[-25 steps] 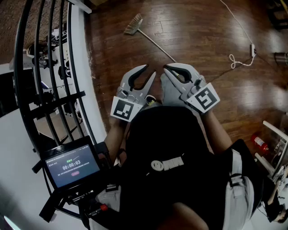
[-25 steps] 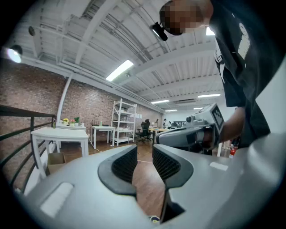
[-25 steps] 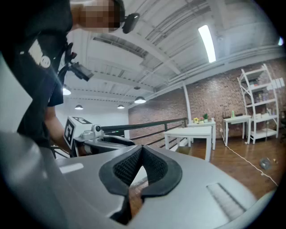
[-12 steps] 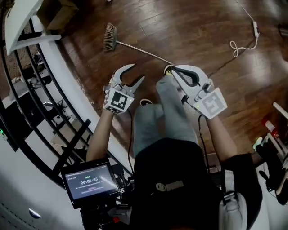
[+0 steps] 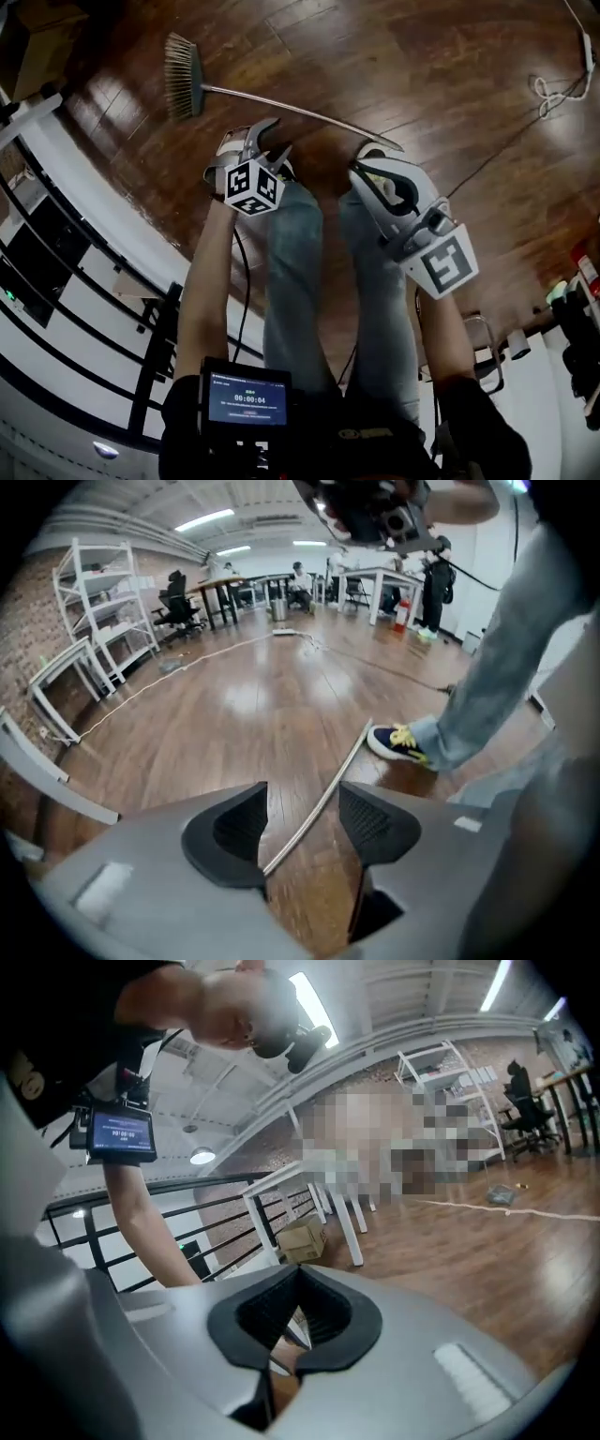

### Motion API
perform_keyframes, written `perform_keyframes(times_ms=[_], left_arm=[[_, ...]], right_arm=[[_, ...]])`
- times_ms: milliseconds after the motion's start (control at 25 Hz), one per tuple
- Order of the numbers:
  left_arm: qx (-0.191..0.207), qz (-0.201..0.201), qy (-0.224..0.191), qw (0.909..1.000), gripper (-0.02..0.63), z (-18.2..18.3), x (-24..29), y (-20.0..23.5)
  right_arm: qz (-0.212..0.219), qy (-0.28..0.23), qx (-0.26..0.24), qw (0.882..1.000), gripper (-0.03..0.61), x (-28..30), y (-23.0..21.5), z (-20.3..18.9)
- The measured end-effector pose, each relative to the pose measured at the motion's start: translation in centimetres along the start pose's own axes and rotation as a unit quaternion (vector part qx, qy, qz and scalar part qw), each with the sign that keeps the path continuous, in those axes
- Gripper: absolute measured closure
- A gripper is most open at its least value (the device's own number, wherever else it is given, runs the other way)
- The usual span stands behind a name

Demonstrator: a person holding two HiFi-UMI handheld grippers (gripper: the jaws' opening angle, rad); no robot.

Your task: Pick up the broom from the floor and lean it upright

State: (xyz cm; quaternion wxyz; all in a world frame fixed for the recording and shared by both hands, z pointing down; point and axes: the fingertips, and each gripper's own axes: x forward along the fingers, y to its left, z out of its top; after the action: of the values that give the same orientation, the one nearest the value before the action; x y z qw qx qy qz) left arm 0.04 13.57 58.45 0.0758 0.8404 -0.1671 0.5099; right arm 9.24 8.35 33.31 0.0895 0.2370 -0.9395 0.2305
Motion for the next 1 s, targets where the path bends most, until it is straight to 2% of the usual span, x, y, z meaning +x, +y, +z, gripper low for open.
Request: perform_keyframes(times_ms=[80,200,400,640,800,1000], left_arm=[[0.036,-0.004,0.028,0.999,0.341,-2.8,5.3,-0.7],[0.061,-0.018,0.053,0.9966,0.33,-5.6,11.3,-1.6],[0.085,-0.048,0.09,0.9912,0.325,-8.8,18.7,-3.2],[0.11,-0.078,0.114,0.9843,0.332,-9.7,22.7,-4.9],[0.119,-0.077,0.116,0.9831,0.417,-9.9,24.0,-4.9],[0.115,-0.093,0.102,0.9837,0.449,-9.8,24.4,-5.4]], right_arm=[[-0.004,0.008,0.024,1.0,0.575,0.2,-1.6,-4.8],[-0.016,0.038,0.041,0.998,0.575,-0.8,-3.8,-10.9],[-0.027,0.076,0.025,0.996,0.575,-2.3,-6.5,-17.1],[-0.039,0.059,0.02,0.997,0.575,-1.7,-7.7,-18.2],[-0.043,0.033,0.037,0.998,0.575,-0.5,-8.2,-17.6],[-0.04,0.027,0.033,0.998,0.575,0.6,-8.4,-17.5]])
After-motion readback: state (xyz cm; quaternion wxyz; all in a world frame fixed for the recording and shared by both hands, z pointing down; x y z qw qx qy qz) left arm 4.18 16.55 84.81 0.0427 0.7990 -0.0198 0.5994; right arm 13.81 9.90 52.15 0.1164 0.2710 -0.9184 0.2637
